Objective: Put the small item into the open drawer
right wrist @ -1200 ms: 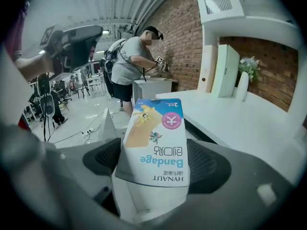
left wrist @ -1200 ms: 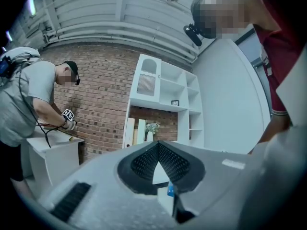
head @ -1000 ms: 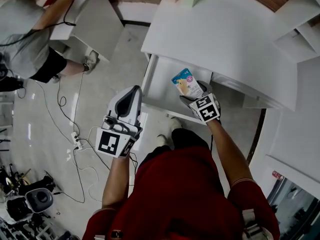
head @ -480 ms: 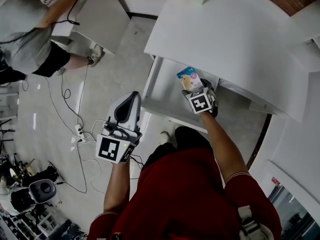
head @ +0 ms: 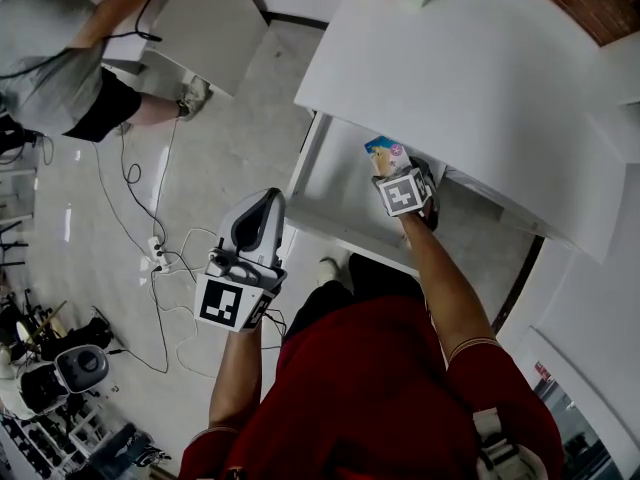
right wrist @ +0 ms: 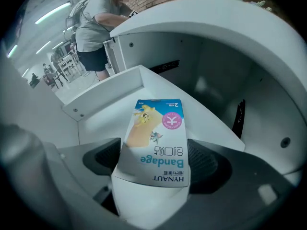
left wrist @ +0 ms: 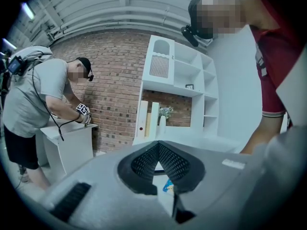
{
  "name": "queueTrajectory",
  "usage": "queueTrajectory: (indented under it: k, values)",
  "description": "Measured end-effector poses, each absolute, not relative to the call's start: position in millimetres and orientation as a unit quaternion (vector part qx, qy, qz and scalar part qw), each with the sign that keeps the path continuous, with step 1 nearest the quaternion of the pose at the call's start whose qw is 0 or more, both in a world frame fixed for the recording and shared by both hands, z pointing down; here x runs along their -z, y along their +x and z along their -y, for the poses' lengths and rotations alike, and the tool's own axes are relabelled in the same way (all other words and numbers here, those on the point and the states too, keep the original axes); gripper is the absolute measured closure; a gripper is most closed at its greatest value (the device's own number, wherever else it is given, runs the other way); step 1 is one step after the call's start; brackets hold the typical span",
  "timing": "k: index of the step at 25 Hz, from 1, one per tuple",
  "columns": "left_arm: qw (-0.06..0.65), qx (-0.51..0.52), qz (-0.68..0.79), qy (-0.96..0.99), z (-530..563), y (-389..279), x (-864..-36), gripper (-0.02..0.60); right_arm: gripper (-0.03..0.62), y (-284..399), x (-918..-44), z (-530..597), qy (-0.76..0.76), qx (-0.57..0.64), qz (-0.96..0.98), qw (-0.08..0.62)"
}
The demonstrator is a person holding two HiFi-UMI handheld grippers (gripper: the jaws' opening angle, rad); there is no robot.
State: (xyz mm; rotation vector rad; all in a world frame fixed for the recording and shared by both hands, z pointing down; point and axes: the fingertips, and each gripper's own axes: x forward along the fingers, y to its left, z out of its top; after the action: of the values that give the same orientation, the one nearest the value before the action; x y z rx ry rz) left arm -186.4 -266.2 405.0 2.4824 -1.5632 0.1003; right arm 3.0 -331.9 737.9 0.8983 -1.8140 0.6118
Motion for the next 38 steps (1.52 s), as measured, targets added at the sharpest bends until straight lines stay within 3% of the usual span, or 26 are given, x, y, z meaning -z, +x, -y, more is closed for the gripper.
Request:
queueTrajectory:
  k: [11, 15, 20, 26, 33, 38]
  values:
    - [0.11, -0.033, 0.526, 0.843, 279.7, -189.7, -413.2, 0.574, 0.145, 4.3, -738.9, 346.9, 0.379, -0.229, 0.748, 0.495]
    - [0.111, -0.03, 0.518, 0.848, 281.9, -186.7, -414.1, 0.574, 0.233, 1.1, -728.2, 347.8, 0.379, -0.205, 0.763, 0.482]
    - [0.116, -0.031, 0.507, 0.853, 280.6, -182.1, -418.3, 0.574, 0.415, 1.8, -715.6, 343.5, 0.385, -0.177, 0.775, 0.469]
    - [0.114, -0.031, 0.492, 0.862, 276.5, -172.7, -419.9, 0.574, 0.558, 4.5, -694.7, 339.0, 0.403, -0.147, 0.788, 0.442]
    - [0.112, -0.034, 0.473, 0.873, 273.3, -162.0, -421.9, 0.574, 0.582, -2.5, -648.7, 332.0, 0.407, -0.123, 0.816, 0.392]
    - [0.115, -0.039, 0.464, 0.877, 270.9, -151.7, -427.5, 0.574, 0.582, -19.0, -591.2, 321.9, 0.402, -0.113, 0.855, 0.307]
